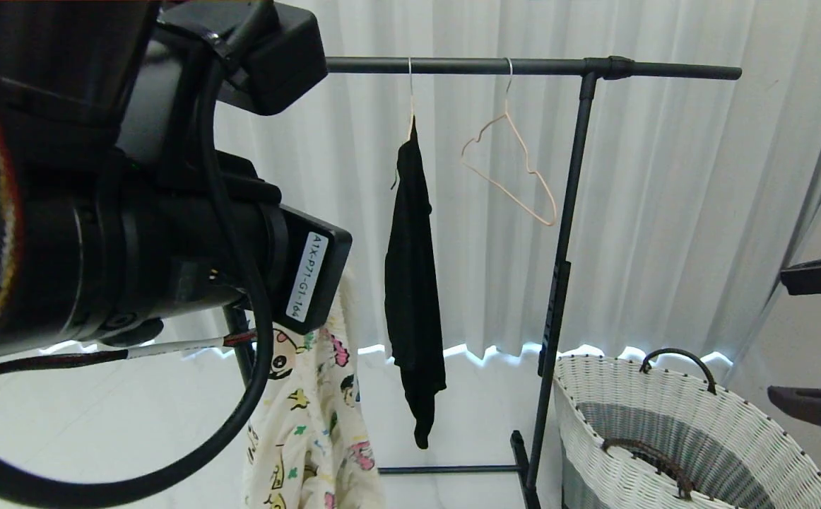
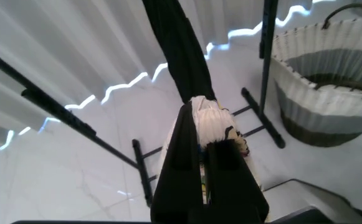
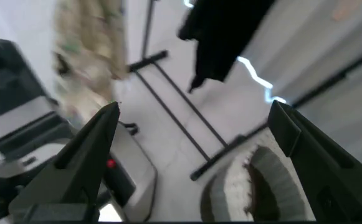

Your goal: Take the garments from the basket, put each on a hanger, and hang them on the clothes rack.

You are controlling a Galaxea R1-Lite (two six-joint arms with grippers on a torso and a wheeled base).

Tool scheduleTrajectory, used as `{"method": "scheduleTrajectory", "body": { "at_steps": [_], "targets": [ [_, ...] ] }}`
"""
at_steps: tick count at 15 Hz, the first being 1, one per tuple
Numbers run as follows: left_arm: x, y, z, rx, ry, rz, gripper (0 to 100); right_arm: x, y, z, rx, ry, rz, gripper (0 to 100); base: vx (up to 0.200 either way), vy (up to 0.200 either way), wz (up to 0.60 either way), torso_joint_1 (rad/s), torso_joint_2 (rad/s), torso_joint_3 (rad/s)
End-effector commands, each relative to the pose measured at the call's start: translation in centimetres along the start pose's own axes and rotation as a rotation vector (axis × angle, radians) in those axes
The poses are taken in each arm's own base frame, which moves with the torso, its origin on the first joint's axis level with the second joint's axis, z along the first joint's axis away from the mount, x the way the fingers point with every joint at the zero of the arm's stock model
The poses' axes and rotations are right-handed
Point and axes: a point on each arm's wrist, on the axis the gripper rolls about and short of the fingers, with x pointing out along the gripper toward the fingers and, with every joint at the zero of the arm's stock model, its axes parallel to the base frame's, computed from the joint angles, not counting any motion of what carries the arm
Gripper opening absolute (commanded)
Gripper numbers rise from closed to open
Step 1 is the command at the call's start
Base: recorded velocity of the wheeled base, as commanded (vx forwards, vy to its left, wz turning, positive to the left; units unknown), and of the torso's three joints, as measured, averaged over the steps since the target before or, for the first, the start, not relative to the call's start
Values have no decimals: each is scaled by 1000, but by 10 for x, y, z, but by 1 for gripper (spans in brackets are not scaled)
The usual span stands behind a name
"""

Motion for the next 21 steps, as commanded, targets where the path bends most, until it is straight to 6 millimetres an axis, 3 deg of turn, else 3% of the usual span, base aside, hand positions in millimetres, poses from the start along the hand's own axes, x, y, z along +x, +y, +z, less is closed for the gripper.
{"method": "scheduleTrajectory", "body": {
  "at_steps": [1,3,7,11,14,18,21],
  "targets": [
    [-3,2,-9,14,14,33,0,7,-13,-16,26,112,-268,100,0,0,0,0,0,0],
    [-15,11,-20,27,11,34,0,12,-25,-38,14,265,-483,100,0,0,0,0,0,0],
    [-30,23,-48,47,36,40,0,8,-24,-82,27,287,-552,100,0,0,0,0,0,0],
    [-28,27,-51,38,48,62,0,1,-20,-119,-70,233,-621,100,0,0,0,0,0,0],
    [-19,33,-59,28,96,110,0,10,-24,-145,-48,280,-707,100,0,0,0,0,0,0],
    [-9,47,-87,20,196,217,0,13,-31,-150,7,287,-773,100,0,0,0,9,-36,-27],
    [-11,49,-97,14,195,229,0,14,-32,-147,91,234,-761,100,0,0,0,124,-354,-232]
  ]
}}
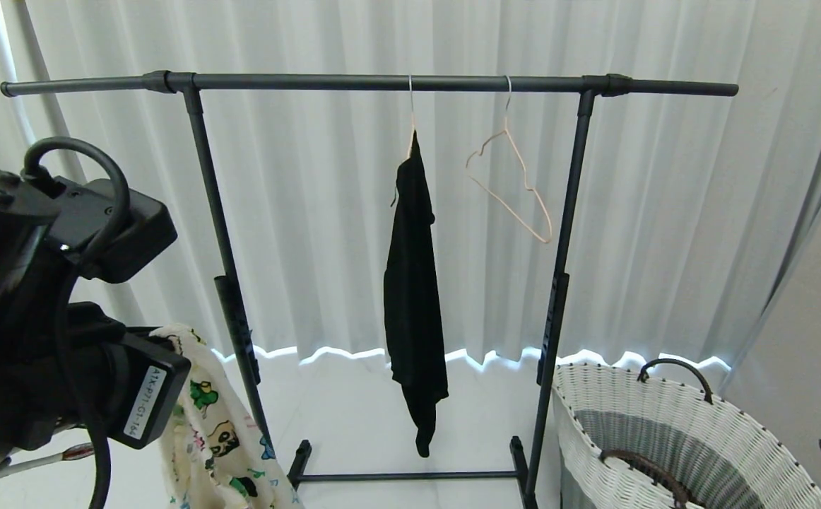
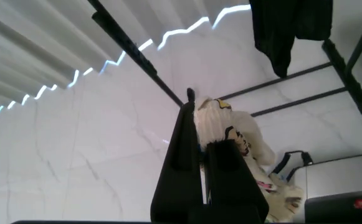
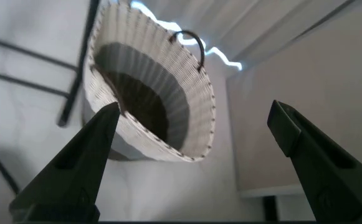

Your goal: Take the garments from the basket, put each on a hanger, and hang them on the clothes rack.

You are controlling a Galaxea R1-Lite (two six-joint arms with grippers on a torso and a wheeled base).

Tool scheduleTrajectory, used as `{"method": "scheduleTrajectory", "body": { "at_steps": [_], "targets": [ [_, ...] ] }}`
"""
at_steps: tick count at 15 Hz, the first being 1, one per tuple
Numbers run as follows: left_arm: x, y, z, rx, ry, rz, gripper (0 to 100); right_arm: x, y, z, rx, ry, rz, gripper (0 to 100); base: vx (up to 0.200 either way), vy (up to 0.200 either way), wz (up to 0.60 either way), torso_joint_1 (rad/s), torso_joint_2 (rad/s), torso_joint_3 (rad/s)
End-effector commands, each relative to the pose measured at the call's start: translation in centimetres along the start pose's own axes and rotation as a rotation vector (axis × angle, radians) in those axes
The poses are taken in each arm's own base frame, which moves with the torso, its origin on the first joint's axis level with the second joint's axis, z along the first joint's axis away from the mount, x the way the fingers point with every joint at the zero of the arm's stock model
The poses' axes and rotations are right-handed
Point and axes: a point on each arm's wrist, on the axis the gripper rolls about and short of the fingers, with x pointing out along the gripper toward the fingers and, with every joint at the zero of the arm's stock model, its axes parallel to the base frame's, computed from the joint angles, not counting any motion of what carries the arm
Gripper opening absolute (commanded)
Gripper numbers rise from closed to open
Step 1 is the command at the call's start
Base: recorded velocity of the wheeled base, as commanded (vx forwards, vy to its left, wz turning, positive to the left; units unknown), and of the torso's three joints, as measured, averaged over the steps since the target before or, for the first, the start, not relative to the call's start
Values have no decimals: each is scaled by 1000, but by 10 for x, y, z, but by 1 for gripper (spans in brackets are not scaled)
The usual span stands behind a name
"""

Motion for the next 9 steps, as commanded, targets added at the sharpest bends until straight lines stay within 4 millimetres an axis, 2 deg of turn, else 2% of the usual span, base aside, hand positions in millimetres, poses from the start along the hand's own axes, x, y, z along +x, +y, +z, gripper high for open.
{"method": "scheduleTrajectory", "body": {
  "at_steps": [1,3,9],
  "targets": [
    [1,1,-8,-9,-6,7,0,2,0,1,20,13,2,100,0,0,0,149,-432,-271],
    [6,-2,-12,-20,-26,43,0,5,0,5,54,11,17,100,0,0,0,173,-439,-288],
    [8,-3,-13,-35,-45,71,0,15,-6,43,204,-41,63,100,0,0,0,191,-465,-278]
  ]
}}
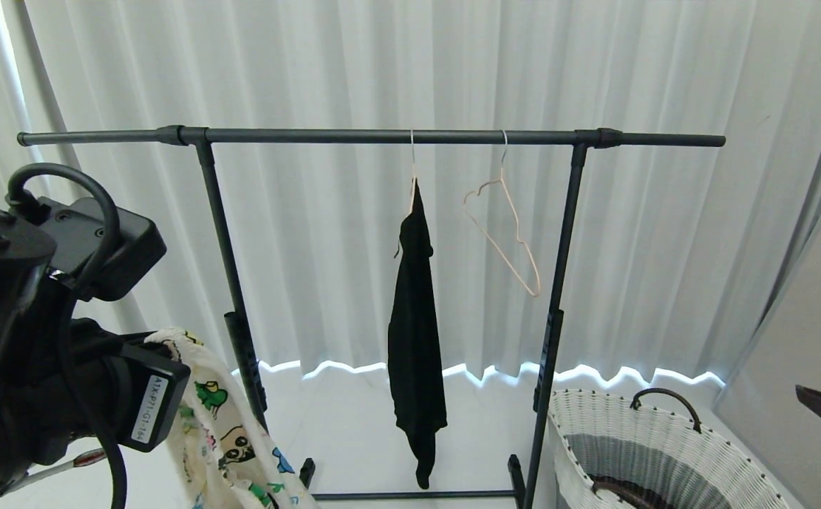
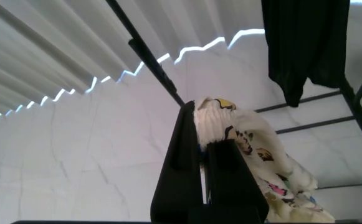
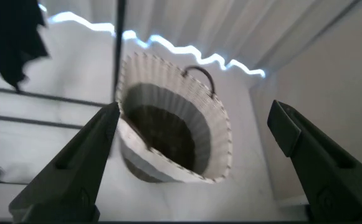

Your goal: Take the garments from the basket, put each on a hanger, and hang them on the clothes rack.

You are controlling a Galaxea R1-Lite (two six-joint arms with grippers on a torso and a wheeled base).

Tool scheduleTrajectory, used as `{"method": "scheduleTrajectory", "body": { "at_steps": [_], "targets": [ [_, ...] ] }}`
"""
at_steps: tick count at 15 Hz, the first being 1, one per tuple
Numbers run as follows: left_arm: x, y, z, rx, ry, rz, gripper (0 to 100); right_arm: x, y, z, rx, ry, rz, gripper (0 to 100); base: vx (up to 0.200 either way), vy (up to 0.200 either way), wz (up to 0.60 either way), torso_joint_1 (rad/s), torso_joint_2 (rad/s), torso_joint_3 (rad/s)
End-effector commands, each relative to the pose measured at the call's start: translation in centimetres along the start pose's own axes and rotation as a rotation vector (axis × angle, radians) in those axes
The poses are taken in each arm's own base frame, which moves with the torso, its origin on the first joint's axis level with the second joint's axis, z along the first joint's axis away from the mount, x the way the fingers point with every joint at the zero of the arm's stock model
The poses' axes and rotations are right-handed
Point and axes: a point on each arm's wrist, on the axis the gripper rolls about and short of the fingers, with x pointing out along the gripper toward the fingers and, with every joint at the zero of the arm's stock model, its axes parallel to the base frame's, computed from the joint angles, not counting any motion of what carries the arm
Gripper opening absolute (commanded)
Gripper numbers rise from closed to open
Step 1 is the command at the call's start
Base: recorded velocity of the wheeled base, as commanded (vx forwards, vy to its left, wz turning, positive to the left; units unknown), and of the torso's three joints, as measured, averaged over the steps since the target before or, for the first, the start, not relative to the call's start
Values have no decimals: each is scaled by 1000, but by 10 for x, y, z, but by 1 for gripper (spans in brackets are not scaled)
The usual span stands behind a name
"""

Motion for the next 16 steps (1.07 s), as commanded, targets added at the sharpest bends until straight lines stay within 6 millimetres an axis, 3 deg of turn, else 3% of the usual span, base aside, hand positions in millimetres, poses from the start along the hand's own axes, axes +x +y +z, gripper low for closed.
{"method": "scheduleTrajectory", "body": {
  "at_steps": [1,8,11,16],
  "targets": [
    [-1,1,-1,-6,-6,10,0,12,1,12,11,10,4,100,0,0,0,198,-481,-281],
    [-1,1,2,-34,-40,36,0,19,1,18,35,-45,42,100,0,0,0,228,-509,-281],
    [0,1,4,-41,-51,62,0,21,2,17,32,-39,82,100,0,0,0,102,-199,-105],
    [0,2,3,-46,-51,115,0,40,1,25,55,-60,73,100,0,200,0,13,-21,-14]
  ]
}}
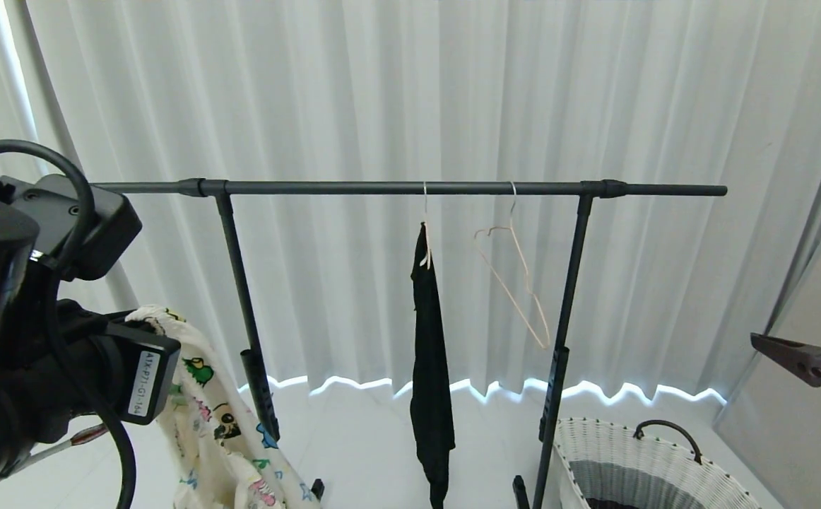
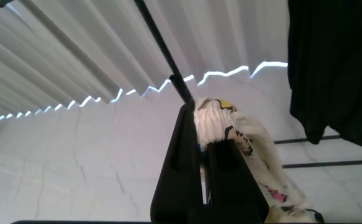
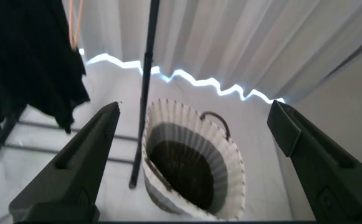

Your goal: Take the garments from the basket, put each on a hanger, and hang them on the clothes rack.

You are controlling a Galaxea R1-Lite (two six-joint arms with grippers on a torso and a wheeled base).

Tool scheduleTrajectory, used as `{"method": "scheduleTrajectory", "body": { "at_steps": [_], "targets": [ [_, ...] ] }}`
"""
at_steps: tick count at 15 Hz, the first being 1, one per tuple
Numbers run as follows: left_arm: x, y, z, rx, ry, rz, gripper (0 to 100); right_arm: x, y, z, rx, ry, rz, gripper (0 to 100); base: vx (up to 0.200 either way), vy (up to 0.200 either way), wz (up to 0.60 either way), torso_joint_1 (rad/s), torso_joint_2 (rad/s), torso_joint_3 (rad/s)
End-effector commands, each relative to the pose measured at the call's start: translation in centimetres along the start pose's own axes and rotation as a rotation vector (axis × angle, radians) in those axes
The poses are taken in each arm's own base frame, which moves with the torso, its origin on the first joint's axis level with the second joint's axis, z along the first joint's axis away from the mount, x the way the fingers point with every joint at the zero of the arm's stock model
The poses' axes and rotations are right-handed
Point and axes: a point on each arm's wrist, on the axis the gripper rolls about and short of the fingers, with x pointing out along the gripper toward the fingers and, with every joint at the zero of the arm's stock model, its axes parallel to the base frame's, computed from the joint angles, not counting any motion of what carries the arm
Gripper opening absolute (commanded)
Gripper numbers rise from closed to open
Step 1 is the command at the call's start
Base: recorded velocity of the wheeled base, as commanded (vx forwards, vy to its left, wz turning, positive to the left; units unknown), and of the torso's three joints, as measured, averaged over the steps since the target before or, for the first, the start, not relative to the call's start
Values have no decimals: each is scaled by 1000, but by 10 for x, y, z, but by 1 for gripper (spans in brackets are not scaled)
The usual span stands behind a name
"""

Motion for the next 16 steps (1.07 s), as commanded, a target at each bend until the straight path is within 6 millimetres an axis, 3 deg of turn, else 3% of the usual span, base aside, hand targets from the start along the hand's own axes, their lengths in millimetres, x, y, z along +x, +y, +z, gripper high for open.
{"method": "scheduleTrajectory", "body": {
  "at_steps": [1,4,10,16],
  "targets": [
    [1,-1,-2,8,9,2,0,15,-1,1,8,11,16,100,0,200,0,12,-2,-7],
    [3,-3,-4,15,15,2,0,28,-1,7,8,-14,52,100,0,200,0,-1,1,-2],
    [3,-3,-7,22,21,2,0,51,0,28,8,-42,106,100,0,0,0,0,0,0],
    [4,-4,-7,25,25,3,0,85,7,18,2,76,134,100,200,0,0,0,1,3]
  ]
}}
